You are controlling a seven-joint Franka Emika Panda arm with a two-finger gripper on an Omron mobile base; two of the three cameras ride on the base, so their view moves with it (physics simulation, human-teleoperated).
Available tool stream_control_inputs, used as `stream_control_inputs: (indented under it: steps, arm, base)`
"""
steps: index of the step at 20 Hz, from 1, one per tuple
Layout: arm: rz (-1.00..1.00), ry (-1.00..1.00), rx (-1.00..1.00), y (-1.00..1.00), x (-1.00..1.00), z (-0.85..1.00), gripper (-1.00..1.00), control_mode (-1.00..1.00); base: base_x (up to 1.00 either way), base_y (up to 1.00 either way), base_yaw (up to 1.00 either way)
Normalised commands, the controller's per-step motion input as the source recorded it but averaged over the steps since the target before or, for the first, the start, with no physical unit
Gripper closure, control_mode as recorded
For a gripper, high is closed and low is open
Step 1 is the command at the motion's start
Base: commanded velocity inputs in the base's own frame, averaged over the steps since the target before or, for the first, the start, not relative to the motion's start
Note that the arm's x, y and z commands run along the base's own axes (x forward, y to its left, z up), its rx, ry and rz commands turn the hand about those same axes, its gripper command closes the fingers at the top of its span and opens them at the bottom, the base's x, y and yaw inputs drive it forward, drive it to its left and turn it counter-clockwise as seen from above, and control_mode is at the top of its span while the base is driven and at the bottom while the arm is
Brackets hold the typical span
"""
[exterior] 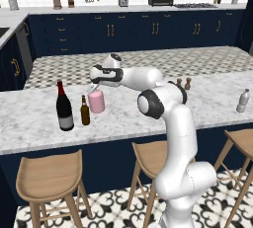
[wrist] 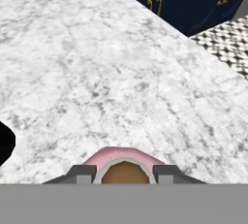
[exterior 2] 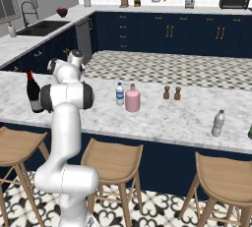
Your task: Move the plastic bottles in the middle to the plastics group, and the glass bottles in the middle to the glass group.
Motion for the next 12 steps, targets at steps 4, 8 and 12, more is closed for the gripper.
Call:
stream_control_inputs:
  steps: [4,8,12]
  arm:
    - [0.00,0.00,0.03,-0.25,0.00,0.03,1.00,-1.00]
    - [0.02,0.00,0.03,-0.03,0.00,-0.02,1.00,-1.00]
    - [0.07,0.00,0.07,0.00,-0.04,-0.11,1.00,-1.00]
  base:
    - [0.00,0.00,0.00]
    - [0.00,0.00,0.00]
    - [0.00,0.00,0.00]
